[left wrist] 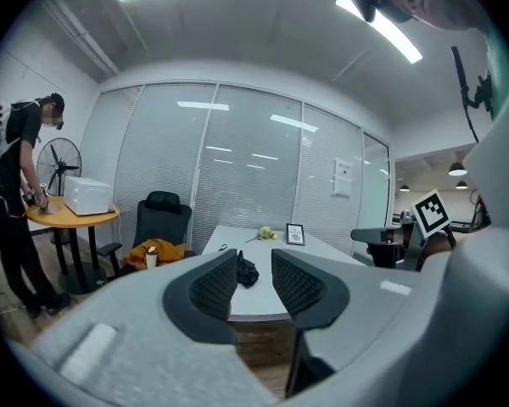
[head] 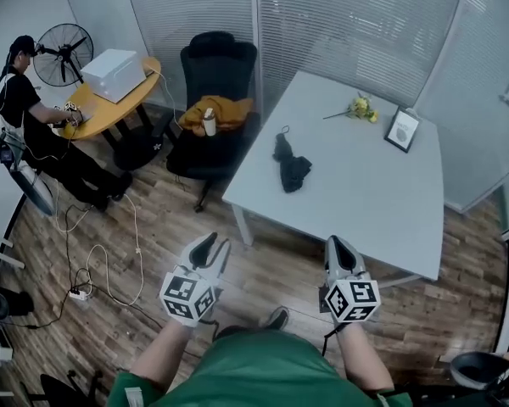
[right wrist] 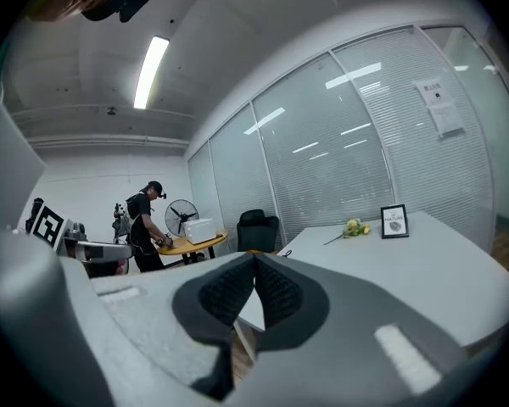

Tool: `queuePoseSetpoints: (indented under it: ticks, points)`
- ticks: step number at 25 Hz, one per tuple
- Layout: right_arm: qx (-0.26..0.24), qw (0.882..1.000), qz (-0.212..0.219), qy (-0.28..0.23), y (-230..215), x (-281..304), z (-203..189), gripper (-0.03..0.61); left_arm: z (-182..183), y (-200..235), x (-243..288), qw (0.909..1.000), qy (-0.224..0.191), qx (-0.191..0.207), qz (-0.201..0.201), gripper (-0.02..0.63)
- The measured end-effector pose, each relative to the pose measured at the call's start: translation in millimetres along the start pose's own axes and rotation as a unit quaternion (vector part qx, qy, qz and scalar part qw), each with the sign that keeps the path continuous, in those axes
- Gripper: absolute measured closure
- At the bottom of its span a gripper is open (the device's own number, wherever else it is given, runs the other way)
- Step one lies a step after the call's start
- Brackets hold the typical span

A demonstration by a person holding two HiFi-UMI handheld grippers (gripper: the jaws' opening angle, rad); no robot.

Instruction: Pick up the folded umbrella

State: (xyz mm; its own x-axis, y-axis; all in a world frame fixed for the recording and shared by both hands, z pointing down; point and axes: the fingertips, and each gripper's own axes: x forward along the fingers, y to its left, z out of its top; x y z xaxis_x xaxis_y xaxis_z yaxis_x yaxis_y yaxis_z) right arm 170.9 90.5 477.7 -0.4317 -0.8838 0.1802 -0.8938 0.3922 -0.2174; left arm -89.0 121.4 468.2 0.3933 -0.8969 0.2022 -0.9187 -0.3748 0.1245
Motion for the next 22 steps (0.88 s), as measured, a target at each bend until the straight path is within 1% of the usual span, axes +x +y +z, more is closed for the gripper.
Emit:
queuePoseSetpoints:
  ticks: [3,8,11,15,18,22]
  points:
    - [0.009,1.0,0.007,0.002,-15,9,0,0.575,-1,-5,15,0.9999,0.008,0.001,0.008,0.479]
    - [0.02,1.0,0.013,0.004,-36,23,0,0.575,1,-17,40,0.9999,0.012,0.004,0.006,0.479]
    - [0.023,1.0,0.013,0.007,-44,35,1,0.575,3,-13,54,0.9998,0.016,0.005,0.006,0.479]
    - [0.025,1.0,0.003,0.013,-54,53,-1,0.575,-1,2,76,0.9997,0.022,-0.005,0.003,0.479]
    - [0.023,1.0,-0.013,0.018,-64,67,-4,0.575,-2,12,104,0.9997,0.019,-0.011,-0.009,0.479]
    - [0.019,0.999,-0.041,0.016,-75,91,5,0.575,6,26,148,0.9989,0.015,-0.01,-0.043,0.479]
